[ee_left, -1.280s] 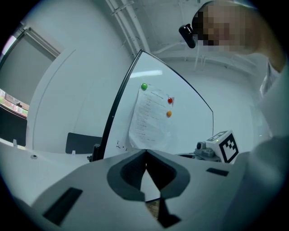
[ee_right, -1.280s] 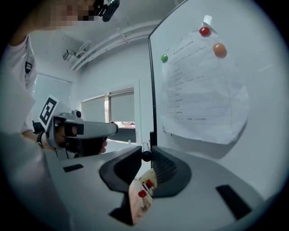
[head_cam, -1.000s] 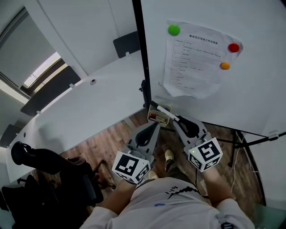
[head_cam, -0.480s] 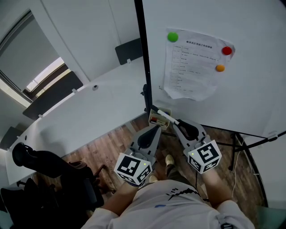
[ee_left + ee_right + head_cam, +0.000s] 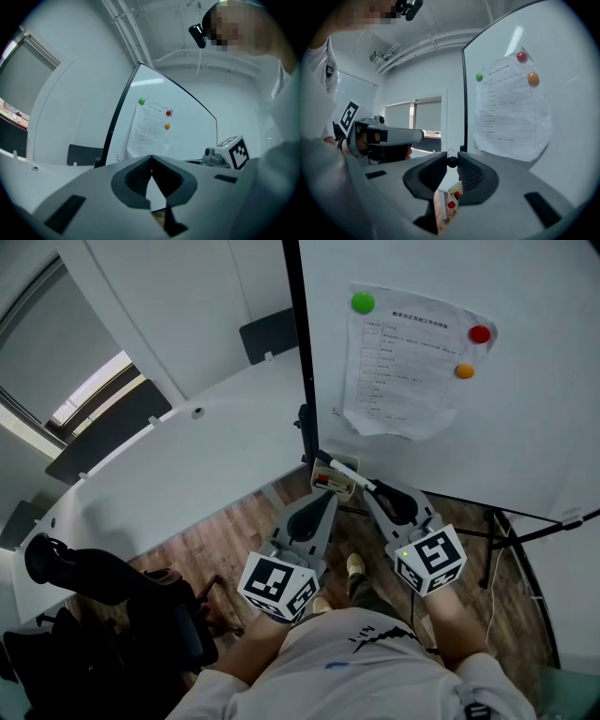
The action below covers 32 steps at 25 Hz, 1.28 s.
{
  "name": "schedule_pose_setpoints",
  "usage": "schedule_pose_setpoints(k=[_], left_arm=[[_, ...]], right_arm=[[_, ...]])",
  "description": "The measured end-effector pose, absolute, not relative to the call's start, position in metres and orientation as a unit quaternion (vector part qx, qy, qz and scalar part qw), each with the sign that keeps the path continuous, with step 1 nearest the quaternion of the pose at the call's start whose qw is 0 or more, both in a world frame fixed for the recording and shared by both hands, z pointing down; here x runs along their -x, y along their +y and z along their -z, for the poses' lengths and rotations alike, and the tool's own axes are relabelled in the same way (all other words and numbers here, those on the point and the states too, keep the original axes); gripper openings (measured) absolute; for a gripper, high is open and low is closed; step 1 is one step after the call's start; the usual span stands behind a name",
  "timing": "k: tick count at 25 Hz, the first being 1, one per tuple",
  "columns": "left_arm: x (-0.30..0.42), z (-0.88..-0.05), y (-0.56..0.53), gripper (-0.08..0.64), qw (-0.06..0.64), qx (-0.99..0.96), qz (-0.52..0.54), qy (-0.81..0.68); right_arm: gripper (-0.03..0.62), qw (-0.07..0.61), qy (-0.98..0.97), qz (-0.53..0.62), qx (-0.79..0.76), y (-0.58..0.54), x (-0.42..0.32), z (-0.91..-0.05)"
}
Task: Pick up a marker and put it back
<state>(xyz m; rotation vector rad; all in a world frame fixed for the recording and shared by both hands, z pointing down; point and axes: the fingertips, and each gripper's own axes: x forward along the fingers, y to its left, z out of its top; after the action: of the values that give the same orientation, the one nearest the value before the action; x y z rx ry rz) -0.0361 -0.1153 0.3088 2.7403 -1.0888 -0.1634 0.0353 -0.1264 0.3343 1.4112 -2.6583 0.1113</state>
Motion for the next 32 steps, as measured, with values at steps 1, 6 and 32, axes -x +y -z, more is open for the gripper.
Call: schedule_pose_setpoints(k=[1, 6, 32], left_arm=[[0.036, -0.310, -0.116, 0.011, 0.095, -0.924, 0.054, -0.367], [0.032, -0.312, -0.122, 0.011, 0.099, -0.924, 0.053, -0.367], [0.018, -0.407, -0.201, 0.011, 0.169, -0.889, 0.016, -0.425]], right_arm=[[0.075, 0.066, -0.881, -0.038, -0.467, -0.127, -0.036, -0.335], [0.075, 0.067, -0.881, -0.045, -0.466, -0.134, -0.038, -0.343], [0.075, 0.173, -0.883, -0.099, -0.424, -0.214, -0.060, -0.469]])
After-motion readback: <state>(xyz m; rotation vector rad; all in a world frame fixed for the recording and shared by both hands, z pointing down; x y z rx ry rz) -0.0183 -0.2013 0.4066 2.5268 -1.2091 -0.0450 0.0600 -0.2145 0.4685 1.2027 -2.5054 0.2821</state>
